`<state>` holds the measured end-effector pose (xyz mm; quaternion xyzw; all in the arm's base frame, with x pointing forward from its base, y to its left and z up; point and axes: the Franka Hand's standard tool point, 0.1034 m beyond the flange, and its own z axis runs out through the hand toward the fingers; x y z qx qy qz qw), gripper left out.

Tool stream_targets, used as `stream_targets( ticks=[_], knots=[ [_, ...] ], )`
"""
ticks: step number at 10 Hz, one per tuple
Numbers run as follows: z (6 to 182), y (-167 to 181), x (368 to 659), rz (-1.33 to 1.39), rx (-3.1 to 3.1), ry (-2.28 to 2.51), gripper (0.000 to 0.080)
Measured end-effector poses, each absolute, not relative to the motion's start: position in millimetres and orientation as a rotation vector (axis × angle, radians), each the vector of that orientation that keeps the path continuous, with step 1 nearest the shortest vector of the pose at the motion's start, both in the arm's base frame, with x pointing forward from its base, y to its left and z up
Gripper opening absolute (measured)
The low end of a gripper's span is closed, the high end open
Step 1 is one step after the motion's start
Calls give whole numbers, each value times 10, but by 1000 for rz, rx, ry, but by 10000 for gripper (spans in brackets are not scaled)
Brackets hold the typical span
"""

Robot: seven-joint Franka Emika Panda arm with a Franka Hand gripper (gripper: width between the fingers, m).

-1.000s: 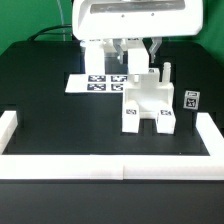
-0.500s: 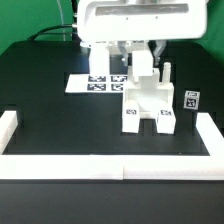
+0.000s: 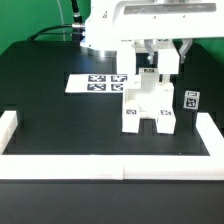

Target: Assemble chair

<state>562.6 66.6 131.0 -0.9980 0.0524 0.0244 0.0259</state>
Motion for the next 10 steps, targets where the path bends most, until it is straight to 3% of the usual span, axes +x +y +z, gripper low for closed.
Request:
stream_targets(
  ticks=[10],
  knots=[
    [1199, 762, 5474, 83, -3088, 156, 288]
  ],
)
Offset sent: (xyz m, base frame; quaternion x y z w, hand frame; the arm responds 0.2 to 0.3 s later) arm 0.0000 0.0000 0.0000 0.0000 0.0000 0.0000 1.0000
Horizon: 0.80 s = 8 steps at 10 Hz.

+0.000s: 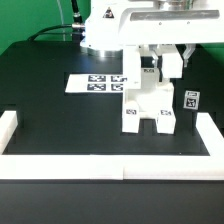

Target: Assemble chair

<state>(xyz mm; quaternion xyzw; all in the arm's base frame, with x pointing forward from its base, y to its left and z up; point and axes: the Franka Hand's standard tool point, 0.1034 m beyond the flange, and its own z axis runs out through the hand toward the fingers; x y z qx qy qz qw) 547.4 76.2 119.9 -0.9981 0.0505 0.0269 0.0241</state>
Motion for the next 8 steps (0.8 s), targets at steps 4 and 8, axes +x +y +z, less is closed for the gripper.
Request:
stream_targets(
  ticks=[4, 8],
  knots=[
    [1191, 761, 5455, 87, -3087, 159, 288],
    [1187, 774, 5429, 72, -3087, 164, 288]
  ],
)
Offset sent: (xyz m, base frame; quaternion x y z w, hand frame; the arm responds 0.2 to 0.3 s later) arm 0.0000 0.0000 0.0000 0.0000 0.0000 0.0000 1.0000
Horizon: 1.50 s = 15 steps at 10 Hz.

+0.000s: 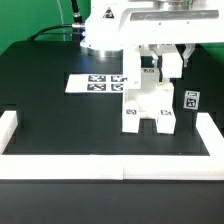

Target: Assemble chair

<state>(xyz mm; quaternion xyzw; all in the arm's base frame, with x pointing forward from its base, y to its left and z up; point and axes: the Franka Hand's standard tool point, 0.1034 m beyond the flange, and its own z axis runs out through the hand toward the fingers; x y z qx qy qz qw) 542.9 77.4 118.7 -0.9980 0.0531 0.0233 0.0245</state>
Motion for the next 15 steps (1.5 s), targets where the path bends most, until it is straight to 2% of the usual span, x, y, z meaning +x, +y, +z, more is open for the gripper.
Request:
stream_targets(
  ticks=[11, 15],
  knots=[
    [1068, 753, 5399, 78, -3093, 162, 288],
    [959, 732, 5386, 62, -3100, 151, 288]
  ],
)
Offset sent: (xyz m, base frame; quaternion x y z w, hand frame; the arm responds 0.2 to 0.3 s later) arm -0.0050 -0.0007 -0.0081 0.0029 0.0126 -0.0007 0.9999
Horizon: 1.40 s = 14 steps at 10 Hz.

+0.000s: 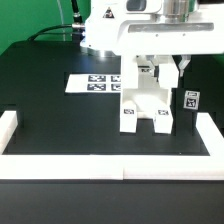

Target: Assemble chair

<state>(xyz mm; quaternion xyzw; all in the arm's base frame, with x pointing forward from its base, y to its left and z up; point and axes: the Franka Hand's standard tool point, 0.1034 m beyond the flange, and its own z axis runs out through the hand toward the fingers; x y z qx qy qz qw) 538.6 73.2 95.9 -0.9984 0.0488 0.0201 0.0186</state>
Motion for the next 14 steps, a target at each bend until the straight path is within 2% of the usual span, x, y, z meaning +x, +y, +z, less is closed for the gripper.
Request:
stream_targets(
  ticks=[5, 12, 13, 14],
  knots=[
    [743, 692, 5358, 85, -3113, 134, 288],
    [729, 690, 5382, 74, -3115, 135, 288],
    [729, 689, 5381, 74, -3115, 135, 470],
    [728, 690, 5381, 74, -3115, 135, 586]
  ],
)
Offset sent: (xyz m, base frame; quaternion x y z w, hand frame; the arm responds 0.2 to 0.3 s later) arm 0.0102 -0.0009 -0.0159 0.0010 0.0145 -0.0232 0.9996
